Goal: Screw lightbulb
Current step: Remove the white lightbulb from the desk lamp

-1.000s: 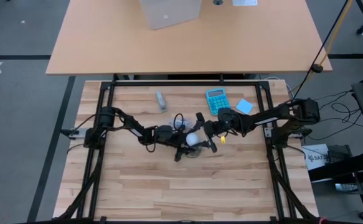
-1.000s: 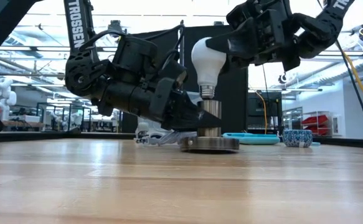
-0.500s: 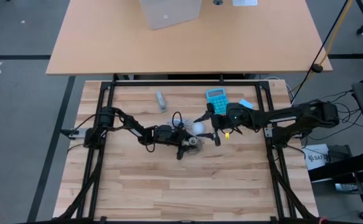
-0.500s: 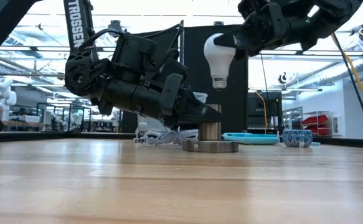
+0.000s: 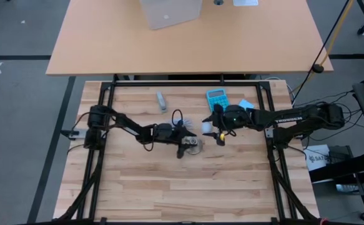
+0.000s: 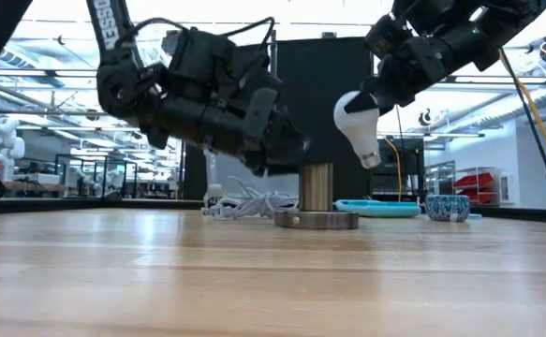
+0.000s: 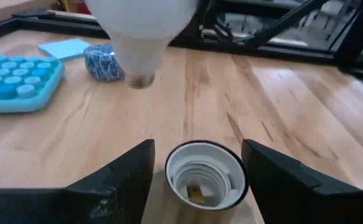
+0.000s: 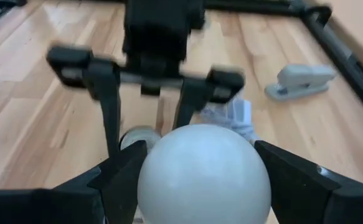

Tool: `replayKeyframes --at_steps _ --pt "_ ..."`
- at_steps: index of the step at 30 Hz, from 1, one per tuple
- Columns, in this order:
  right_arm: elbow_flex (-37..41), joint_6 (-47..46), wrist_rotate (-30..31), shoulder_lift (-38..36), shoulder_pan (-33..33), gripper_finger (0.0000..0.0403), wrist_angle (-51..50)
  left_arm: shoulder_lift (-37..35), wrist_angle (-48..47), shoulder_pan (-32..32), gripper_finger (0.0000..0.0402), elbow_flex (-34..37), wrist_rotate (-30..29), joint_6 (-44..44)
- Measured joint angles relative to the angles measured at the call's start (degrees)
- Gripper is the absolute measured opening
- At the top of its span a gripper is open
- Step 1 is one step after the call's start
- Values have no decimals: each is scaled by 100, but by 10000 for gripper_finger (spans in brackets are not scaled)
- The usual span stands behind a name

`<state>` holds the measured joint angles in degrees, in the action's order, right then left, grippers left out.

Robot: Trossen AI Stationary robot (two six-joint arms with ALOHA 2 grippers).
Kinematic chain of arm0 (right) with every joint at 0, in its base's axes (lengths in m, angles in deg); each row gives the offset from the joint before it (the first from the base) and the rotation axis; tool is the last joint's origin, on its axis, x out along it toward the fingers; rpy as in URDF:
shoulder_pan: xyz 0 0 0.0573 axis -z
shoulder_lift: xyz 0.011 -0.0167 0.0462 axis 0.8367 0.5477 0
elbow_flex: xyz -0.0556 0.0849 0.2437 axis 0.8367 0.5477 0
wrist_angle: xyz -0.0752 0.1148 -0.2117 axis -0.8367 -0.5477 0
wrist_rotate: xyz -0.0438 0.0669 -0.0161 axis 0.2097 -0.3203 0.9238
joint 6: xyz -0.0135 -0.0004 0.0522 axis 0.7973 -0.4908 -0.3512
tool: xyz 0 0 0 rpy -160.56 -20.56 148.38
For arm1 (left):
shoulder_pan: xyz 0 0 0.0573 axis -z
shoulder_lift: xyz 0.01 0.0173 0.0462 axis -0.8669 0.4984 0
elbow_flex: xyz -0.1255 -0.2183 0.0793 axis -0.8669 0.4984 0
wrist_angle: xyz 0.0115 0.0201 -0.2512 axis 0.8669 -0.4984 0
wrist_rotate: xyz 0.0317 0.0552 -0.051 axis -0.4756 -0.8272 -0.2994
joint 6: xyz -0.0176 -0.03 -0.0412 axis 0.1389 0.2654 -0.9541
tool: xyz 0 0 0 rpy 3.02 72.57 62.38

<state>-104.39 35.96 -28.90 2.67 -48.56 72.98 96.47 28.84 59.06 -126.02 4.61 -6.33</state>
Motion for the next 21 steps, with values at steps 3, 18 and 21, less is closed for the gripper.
replayKeyframes --at_steps 3,18,21 --pt "0 -124 87 2 -2 279 -162 -387 -698 1 245 0 -75 143" --pt "0 -961 85 792 2 279 -538 -2234 -2778 276 245 2 -1054 755" --pt "0 -1040 79 1053 2 279 -539 -2558 -3077 462 245 2 -1931 864"
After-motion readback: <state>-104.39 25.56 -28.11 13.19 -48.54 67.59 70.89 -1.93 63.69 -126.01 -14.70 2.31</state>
